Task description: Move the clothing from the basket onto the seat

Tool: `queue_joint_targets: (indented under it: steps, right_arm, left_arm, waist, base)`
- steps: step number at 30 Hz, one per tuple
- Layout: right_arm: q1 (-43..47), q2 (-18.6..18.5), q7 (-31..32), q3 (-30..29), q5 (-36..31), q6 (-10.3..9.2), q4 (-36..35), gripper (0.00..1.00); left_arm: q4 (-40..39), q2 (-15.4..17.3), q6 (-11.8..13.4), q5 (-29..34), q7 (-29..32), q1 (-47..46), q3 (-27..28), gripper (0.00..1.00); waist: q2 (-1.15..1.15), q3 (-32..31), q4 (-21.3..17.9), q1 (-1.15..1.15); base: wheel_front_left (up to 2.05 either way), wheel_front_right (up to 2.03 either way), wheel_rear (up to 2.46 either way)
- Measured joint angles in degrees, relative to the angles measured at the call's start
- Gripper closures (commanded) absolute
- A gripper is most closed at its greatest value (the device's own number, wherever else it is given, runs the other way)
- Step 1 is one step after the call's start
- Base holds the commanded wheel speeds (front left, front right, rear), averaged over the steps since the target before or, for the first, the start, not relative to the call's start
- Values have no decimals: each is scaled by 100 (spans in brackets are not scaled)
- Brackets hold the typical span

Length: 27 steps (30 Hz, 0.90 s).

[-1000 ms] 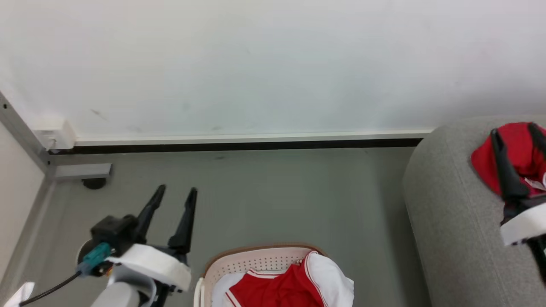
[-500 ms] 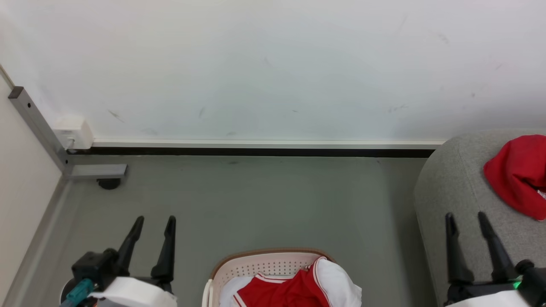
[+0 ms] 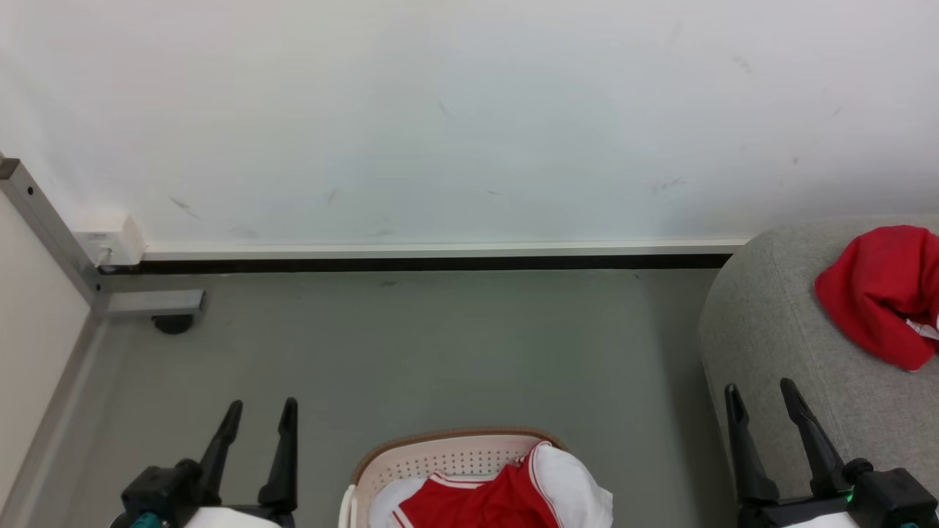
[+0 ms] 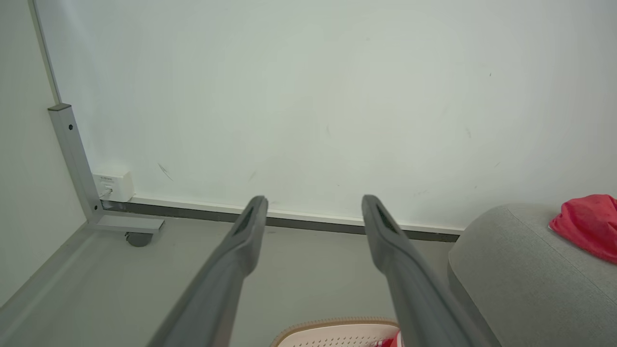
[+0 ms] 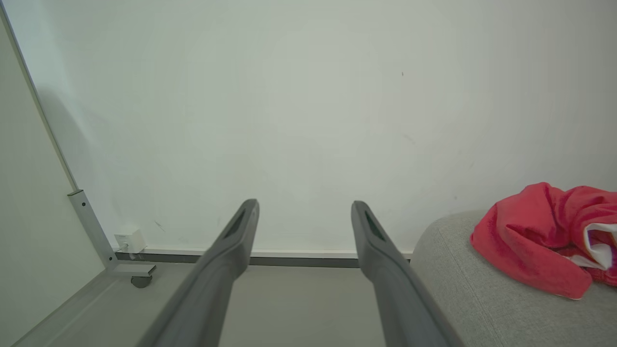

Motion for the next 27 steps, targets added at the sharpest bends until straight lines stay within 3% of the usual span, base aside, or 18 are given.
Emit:
queue_joint_targets:
  steps: [27]
  right_arm:
    - [-140,11,-11,160,158,0,54,0]
  left_arm:
    - [101,-131,-156,229,0,-130,248,0]
  waist:
    - [0,209,-193,0]
  base:
    - [0,0,0]
